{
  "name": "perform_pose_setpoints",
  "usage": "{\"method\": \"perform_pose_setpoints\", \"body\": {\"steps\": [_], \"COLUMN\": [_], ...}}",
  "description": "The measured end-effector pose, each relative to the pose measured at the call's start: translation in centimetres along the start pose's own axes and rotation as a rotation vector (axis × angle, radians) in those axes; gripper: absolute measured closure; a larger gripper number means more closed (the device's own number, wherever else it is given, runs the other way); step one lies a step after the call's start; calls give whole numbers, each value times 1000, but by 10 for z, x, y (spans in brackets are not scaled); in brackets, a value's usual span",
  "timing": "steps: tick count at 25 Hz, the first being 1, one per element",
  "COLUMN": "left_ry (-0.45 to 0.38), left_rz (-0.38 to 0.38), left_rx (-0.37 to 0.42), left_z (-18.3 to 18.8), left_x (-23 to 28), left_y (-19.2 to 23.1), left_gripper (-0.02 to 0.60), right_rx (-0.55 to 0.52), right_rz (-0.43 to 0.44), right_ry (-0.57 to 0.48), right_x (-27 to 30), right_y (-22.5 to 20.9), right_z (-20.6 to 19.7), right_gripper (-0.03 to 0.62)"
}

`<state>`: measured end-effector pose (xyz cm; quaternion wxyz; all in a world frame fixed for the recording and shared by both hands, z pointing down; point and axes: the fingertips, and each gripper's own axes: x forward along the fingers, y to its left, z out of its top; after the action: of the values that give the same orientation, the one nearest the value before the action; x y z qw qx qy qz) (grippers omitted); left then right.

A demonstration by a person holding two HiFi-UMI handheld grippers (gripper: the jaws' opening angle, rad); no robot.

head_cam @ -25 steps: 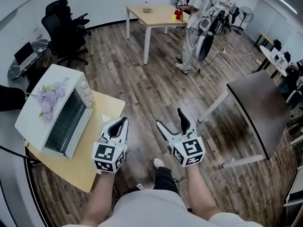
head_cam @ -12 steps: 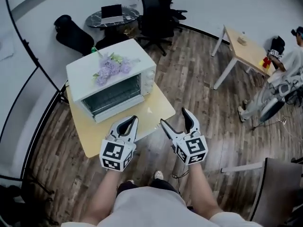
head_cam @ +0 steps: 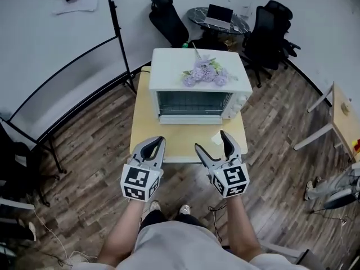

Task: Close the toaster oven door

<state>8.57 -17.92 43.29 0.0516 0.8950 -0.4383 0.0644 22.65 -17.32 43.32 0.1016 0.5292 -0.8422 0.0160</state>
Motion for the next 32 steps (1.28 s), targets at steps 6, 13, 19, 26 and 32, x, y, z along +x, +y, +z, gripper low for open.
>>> {"method": "perform_pose_setpoints", "body": {"steps": [6,13,19,26,32], "left_ry": [11,30,93,199,293], "left_rz": [78,65,47,49,66], "left_rx": [-18,-7,-77,-139,-166], "left_z": [-12,-25,-71,-139,-189], "left_x": [-17,-4,6,6,-2], "left_y": [22,29,29,23,16], "left_gripper": [567,566,568,568,568], "right_rx": [-6,19,110,230,305], "right_rz": [56,5,-40,-77,-93], "right_ry": [3,27,192,429,537], "right_x": [15,18,11,-9,-10], "right_y": [19,7,2,10,13], "right_z": [-3,-19,-97,-208,-259], "right_gripper": [48,49,53,71,85]}}
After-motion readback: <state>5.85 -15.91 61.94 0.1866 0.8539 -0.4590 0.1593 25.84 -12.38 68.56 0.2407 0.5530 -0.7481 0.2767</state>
